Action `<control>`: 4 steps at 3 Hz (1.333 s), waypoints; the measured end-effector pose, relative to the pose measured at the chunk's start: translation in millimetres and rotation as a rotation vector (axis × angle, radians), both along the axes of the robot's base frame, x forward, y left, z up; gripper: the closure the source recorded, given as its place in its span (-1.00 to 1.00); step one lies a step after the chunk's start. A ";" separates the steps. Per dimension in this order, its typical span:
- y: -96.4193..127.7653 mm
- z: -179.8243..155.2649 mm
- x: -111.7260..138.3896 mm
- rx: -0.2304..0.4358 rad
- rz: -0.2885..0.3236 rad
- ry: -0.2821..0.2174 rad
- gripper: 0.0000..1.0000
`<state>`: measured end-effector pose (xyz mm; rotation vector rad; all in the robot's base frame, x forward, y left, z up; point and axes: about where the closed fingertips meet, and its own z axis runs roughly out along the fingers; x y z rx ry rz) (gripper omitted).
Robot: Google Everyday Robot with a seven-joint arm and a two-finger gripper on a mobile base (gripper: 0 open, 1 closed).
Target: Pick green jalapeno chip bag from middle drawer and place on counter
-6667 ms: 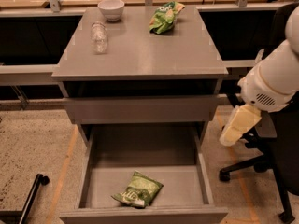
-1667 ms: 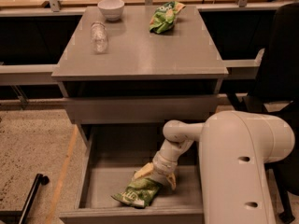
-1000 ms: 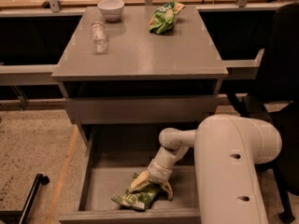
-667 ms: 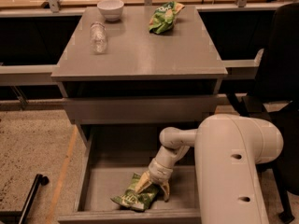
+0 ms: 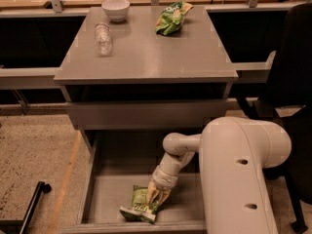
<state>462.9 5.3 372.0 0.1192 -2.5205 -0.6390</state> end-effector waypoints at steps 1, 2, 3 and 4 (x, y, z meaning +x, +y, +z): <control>-6.5 10.1 7.2 -0.014 -0.012 -0.042 1.00; -24.9 50.6 19.6 0.013 0.011 -0.172 1.00; -47.1 119.7 37.0 0.086 0.052 -0.359 1.00; -71.8 185.4 43.6 0.160 0.093 -0.540 1.00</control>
Offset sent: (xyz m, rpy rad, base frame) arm 0.0579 -0.0534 0.1409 0.0566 -0.4117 0.0395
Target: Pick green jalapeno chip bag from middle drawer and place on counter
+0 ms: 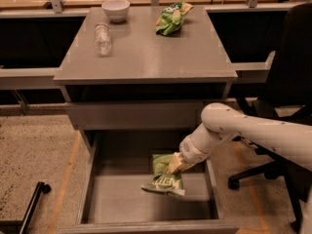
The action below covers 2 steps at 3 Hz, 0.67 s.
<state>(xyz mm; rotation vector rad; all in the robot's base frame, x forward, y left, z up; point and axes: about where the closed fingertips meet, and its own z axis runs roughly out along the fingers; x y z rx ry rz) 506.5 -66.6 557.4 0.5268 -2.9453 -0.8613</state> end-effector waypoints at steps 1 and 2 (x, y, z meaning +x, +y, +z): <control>-28.7 54.3 1.8 0.019 0.026 -0.142 1.00; -76.6 121.3 32.4 0.025 0.076 -0.288 1.00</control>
Offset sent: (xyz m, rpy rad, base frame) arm 0.0714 -0.1180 0.1986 0.0506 -0.4542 0.1058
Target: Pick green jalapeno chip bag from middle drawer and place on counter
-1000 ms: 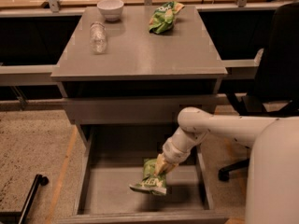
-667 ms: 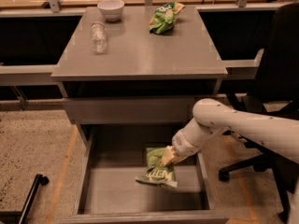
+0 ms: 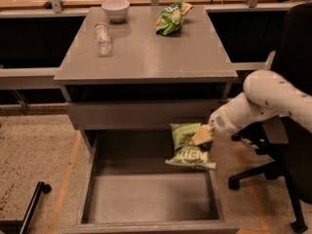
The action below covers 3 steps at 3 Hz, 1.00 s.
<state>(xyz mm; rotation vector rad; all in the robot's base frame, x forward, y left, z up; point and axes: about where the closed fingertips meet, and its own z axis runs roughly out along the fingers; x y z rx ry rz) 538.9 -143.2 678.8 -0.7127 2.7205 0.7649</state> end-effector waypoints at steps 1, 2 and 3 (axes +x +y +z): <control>-31.6 37.4 32.2 -0.052 0.041 -0.008 1.00; -43.3 103.6 65.3 -0.153 0.055 -0.042 1.00; -46.5 138.5 82.7 -0.172 0.052 -0.087 1.00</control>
Offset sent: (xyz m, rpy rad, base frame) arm 0.1988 -0.0708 0.3554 -0.2596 -0.4181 -0.0361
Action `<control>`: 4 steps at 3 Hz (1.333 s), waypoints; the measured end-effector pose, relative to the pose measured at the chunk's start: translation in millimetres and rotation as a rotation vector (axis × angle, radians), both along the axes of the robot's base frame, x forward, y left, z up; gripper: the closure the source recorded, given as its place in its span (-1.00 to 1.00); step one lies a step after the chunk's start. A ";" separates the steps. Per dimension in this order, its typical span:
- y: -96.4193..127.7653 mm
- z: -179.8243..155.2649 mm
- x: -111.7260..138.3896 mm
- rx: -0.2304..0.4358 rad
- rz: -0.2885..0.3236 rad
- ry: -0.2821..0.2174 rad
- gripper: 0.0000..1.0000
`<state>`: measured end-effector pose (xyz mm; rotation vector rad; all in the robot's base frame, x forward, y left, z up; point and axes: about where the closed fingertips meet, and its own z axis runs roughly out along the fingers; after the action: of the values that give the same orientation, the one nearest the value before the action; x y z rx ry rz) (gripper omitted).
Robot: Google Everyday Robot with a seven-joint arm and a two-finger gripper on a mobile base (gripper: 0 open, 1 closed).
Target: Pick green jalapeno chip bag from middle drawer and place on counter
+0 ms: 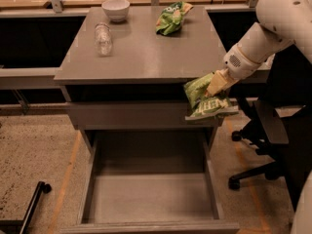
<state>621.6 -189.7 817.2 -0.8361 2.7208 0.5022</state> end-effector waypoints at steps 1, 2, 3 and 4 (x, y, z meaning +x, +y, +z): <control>-0.3 -0.6 0.5 0.001 -0.002 -0.002 1.00; 3.7 -9.7 2.3 0.032 -0.031 -0.005 1.00; 16.0 12.1 8.5 0.032 -0.041 -0.090 1.00; 35.6 53.6 9.4 0.008 -0.020 -0.217 1.00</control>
Offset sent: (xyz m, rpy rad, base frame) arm 0.0042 0.0062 -0.0171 0.0761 -0.0160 -0.0779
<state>631.0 -154.1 870.8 -0.8098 2.5247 0.3934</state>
